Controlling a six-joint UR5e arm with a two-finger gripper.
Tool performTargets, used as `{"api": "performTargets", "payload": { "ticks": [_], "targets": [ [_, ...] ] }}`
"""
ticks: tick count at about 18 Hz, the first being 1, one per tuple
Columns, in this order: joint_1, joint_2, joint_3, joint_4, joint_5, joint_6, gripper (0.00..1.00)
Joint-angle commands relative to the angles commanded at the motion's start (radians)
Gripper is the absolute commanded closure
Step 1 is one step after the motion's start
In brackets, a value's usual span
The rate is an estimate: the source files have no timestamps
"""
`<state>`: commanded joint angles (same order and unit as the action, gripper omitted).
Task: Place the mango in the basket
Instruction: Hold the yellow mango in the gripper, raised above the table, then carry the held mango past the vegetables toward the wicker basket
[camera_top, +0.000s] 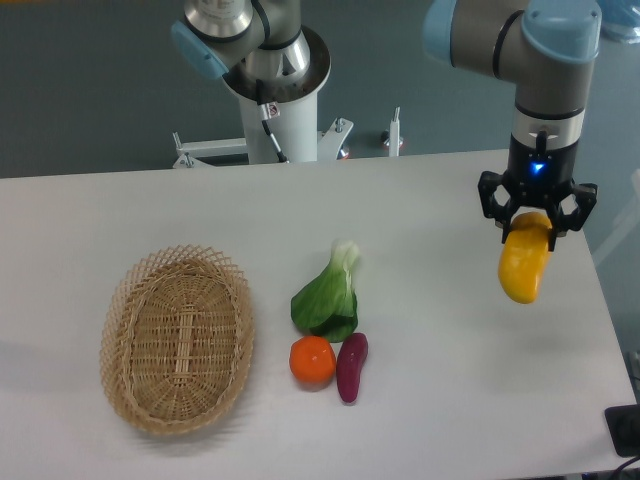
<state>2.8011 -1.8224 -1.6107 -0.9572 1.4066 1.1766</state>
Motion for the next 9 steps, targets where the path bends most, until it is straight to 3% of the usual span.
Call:
{"api": "performTargets", "payload": {
  "ticks": [4, 9],
  "targets": [
    [-0.064, -0.028, -0.002, 0.012, 0.006, -0.119, 0.50],
    [-0.164, -0.063, -0.012, 0.101, 0.008, -0.320, 0.50]
  ]
}}
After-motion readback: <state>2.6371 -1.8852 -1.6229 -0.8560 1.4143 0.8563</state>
